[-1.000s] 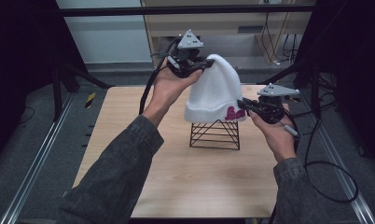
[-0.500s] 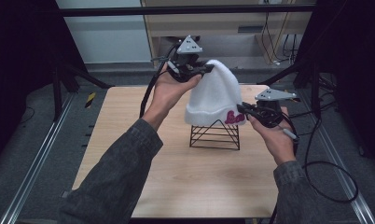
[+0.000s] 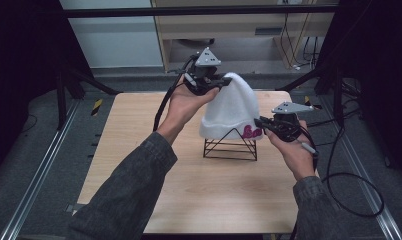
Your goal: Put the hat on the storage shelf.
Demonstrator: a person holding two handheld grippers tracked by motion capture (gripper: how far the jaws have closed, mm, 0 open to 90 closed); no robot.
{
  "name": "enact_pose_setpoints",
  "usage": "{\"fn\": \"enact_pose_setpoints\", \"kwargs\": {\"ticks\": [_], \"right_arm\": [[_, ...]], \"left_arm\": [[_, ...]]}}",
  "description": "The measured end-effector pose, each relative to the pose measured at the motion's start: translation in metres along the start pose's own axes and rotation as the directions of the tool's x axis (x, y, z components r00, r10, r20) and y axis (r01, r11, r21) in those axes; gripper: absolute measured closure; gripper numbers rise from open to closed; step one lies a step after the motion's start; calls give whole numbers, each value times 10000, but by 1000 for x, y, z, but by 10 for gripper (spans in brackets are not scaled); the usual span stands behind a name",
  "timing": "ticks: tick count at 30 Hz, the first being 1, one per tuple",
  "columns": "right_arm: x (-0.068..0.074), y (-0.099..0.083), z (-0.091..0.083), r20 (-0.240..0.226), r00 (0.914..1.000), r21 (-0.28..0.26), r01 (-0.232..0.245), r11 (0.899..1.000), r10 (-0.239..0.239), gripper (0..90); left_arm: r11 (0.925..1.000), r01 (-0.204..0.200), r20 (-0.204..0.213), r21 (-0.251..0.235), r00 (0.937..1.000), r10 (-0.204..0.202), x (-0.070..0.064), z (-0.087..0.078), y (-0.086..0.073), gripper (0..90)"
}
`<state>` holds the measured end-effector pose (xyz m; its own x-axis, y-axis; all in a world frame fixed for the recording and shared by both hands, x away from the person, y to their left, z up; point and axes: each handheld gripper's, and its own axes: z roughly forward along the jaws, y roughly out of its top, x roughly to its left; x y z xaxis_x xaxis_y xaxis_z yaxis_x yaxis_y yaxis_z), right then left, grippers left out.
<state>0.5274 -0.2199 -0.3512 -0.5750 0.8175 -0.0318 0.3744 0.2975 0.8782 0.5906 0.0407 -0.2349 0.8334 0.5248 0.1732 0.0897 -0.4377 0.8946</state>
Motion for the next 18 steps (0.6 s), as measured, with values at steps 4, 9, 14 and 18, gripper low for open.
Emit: {"fn": "enact_pose_setpoints", "kwargs": {"ticks": [4,9,14,18], "right_arm": [[0,-4,-1,-27,10000,53,23,10000,-23,809],[-3,-9,-2,10,10000,133,-58,9999,58,809],[-5,-14,0,26,10000,285,-65,9996,64,809],[-5,-18,1,16,9999,344,-112,9993,111,807]], "left_arm": [[10000,-39,70,30,10000,38,-4,3,-2,812],[10000,-56,77,68,10000,55,-7,7,-3,811],[9999,-50,192,132,9998,47,-8,11,-7,810],[9997,-131,239,209,9996,126,-9,12,-8,809]]}}
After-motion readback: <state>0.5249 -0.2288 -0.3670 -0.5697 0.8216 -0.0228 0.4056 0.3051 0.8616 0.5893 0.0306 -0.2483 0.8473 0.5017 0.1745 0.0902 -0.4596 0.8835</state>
